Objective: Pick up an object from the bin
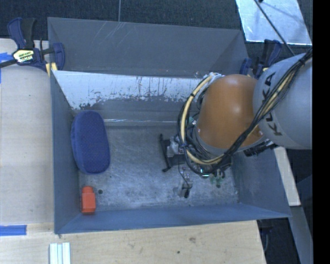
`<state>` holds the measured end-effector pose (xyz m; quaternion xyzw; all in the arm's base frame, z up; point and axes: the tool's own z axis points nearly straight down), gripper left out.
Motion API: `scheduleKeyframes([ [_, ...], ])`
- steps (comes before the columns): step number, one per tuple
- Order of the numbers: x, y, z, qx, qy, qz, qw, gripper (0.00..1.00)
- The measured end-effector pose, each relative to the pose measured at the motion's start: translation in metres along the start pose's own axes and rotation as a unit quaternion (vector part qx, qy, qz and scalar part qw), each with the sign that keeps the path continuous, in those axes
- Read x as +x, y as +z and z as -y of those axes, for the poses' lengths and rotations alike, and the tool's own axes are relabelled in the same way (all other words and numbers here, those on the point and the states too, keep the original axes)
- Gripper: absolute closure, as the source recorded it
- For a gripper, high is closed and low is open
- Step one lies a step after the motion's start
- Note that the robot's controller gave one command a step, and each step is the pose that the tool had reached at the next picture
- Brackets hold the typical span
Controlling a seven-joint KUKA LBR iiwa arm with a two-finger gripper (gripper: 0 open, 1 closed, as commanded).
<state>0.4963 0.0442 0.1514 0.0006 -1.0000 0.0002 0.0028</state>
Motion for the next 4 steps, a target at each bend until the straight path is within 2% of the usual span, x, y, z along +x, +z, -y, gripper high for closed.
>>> scheduleKeyframes([
  [1, -0.102, 0.083, -0.001, 0.0, -0.105, 0.005, 0.9945, 0.0],
  [2, -0.131, 0.08, -0.001, 0.001, -0.3, 0.006, 0.9538, 0.0],
  [3, -0.108, 0.08, -0.074, 0.0, -0.517, 0.0036, 0.8562, 0.0],
  [4, -0.122, 0.049, 0.003, 0.004, -0.528, 0.0055, 0.8494, 0.0],
])
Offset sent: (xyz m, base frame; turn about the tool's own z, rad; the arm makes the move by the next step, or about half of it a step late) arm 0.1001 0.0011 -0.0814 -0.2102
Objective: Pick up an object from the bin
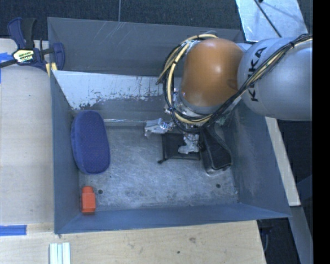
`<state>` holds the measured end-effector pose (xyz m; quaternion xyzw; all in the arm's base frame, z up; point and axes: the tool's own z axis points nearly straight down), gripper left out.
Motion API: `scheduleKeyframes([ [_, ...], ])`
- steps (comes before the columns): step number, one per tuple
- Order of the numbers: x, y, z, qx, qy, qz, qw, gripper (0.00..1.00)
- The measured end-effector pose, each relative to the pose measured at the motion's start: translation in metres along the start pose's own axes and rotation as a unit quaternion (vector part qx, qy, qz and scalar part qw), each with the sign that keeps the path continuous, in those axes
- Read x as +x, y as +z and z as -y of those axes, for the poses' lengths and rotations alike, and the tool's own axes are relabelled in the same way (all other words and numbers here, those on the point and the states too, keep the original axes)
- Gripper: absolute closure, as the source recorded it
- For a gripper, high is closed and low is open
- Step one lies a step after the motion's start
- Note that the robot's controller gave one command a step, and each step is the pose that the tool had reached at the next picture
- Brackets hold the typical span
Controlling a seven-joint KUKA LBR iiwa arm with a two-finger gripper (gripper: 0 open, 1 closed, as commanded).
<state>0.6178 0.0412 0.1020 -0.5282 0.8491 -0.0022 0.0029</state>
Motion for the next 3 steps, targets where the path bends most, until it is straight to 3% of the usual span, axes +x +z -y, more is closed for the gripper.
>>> scheduleKeyframes([
  [1, 0.009, 0.032, -0.022, -0.003, 0.116, -0.0012, 0.9933, 0.0],
  [2, 0.008, 0.031, -0.021, -0.002, 0.116, 0.0002, 0.9933, 1.0],
  [3, 0.007, 0.017, -0.02, -0.001, 0.117, 0.0007, 0.9932, 1.0],
])
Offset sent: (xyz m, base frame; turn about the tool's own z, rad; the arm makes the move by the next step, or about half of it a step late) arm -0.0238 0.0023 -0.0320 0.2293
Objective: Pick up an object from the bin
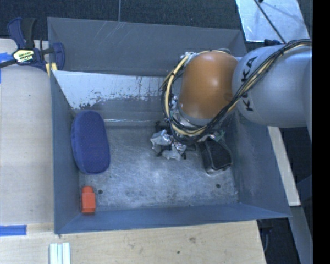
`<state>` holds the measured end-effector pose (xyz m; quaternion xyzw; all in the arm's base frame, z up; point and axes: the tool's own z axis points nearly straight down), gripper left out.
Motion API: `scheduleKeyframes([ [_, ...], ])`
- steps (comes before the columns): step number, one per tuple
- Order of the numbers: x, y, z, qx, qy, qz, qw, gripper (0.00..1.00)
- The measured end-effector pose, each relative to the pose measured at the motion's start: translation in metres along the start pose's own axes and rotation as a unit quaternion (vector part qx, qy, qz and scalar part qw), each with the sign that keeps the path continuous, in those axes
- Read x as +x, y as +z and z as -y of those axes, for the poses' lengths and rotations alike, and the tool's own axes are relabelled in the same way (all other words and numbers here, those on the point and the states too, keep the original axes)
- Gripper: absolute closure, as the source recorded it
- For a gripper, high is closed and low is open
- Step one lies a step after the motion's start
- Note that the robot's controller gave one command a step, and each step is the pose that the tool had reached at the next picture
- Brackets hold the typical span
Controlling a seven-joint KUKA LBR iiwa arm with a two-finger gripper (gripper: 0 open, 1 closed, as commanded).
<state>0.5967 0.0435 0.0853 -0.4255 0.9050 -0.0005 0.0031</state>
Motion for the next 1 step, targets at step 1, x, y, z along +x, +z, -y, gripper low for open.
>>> scheduleKeyframes([
  [1, -0.0025, -0.0843, 0.0022, 0.002, 0.002, 0.0019, 1.0, 1.0],
])
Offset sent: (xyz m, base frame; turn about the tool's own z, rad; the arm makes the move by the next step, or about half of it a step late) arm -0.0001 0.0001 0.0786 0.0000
